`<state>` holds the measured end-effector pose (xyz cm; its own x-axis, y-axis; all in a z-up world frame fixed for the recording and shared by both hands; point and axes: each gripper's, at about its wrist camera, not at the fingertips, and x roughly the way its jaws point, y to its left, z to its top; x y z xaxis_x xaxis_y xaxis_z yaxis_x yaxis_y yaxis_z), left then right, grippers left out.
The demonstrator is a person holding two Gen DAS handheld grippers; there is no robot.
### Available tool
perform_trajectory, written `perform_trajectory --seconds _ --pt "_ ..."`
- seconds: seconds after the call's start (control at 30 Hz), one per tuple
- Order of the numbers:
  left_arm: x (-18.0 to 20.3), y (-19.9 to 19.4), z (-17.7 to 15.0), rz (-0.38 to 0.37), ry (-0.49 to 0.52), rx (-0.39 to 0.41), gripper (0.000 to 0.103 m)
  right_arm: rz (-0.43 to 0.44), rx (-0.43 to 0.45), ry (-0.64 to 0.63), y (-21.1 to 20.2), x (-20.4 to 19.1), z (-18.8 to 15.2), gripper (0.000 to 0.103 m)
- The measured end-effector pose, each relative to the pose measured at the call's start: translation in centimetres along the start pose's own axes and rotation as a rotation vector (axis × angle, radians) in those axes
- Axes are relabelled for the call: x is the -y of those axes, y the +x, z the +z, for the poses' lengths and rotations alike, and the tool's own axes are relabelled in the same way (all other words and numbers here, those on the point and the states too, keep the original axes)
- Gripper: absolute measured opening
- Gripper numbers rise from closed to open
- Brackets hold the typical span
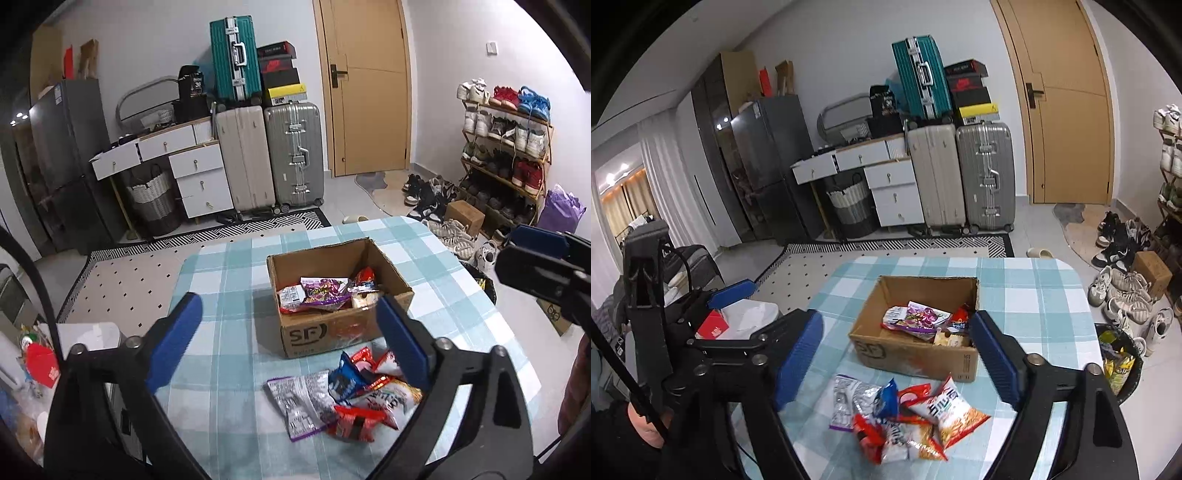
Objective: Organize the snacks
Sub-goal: 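Open the right gripper to drop the biscuit pack, withdraw both grippers, then lower the left gripper onto the red chip bag and close it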
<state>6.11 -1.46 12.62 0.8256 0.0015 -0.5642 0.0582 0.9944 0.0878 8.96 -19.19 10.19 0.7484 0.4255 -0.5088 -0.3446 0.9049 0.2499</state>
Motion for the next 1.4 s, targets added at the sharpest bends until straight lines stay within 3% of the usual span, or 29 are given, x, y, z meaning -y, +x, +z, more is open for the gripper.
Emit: perform_trajectory --seconds 0.17,0.27,0.47,0.6,0.77,0.93,1.0,1.07,1.3,1.4 --pt "-0.5 -4.4 -2.4 0.026 0.007 0.077 0.102 0.01 0.046 0.011 -2.8 -1.0 -2.5 0.096" --pt "-0.9 -6.0 -3.9 0.029 0.01 0.078 0.102 0.023 0.052 0.032 -3.2 -0.8 -4.5 0.097" --pt "-2.9 -7.0 -7.6 -0.001 -0.101 0.076 0.102 -0.005 0.052 0.033 -2.0 -0.2 -8.9 0.102" --pt "-3.8 -5.5 -10.2 -0.024 -0.144 0.06 0.102 -0.031 0.005 0.023 0.0 0.5 -12.4 0.103" --pt "-3.2 -2.3 -14.0 -0.04 -0.129 0.025 0.102 -0.06 -0.002 -0.018 1.5 1.2 -15.6 0.103" --pt "-2.8 -0.9 -18.3 -0.039 -0.108 0.057 0.102 -0.044 -0.008 -0.115 1.0 1.0 -18.2 0.102" --pt "-2.7 -0.7 -18.6 -0.047 -0.093 0.049 0.102 -0.03 0.015 -0.152 0.7 0.8 -18.7 0.102" --pt "-2.5 -0.4 -19.0 -0.041 -0.099 0.068 0.102 -0.021 -0.021 -0.163 1.3 0.8 -19.0 0.102" --pt "0.1 2.3 -19.3 -0.113 -0.042 -0.035 0.102 0.038 -0.094 -0.018 3.2 2.0 -18.3 0.103" --pt "0.0 2.9 -19.4 -0.15 -0.081 -0.052 0.102 0.033 -0.096 0.001 3.3 2.3 -18.2 0.102"
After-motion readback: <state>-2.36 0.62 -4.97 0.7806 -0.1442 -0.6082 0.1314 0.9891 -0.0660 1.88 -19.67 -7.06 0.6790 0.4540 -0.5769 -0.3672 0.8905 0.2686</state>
